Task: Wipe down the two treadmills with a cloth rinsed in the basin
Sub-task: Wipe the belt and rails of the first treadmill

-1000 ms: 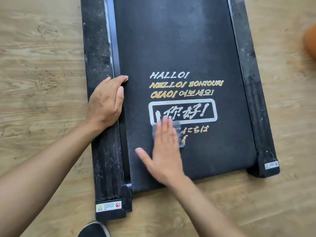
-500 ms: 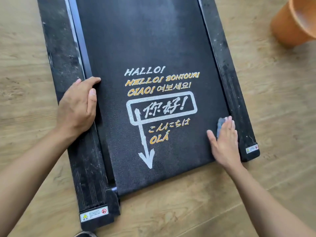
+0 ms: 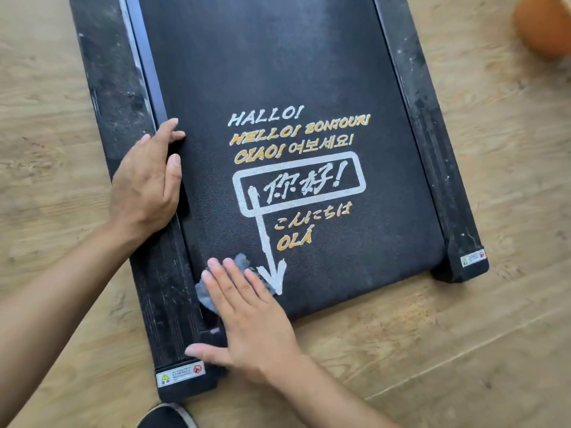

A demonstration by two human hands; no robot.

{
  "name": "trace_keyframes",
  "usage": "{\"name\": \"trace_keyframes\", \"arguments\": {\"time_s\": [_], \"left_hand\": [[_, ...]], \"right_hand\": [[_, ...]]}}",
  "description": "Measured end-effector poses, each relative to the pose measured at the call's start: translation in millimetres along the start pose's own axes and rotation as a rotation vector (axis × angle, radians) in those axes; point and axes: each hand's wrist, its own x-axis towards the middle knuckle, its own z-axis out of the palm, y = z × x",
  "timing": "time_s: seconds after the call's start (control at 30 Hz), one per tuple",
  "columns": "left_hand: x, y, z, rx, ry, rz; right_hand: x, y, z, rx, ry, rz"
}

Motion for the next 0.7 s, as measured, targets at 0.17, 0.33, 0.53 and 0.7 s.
{"name": "trace_keyframes", "arguments": {"time_s": [0.17, 0.33, 0.53, 0.7], "left_hand": [[-1, 0, -1, 0.023, -0.001, 0.002], [1, 2, 0, 0.049, -0.001, -0.008], [3, 3, 4, 0.075, -0.009, -0.005], [0, 3, 4, 0.099, -0.005, 0.007]], "right_hand": [[-45, 153, -22, -0.023, 0.067, 0.433], [-85, 250, -52, 0.058, 0.081, 0.909], [-49, 134, -21, 0.193, 0.162, 0.739], [-23, -26, 7, 0.156, -0.015, 0.098]]}}
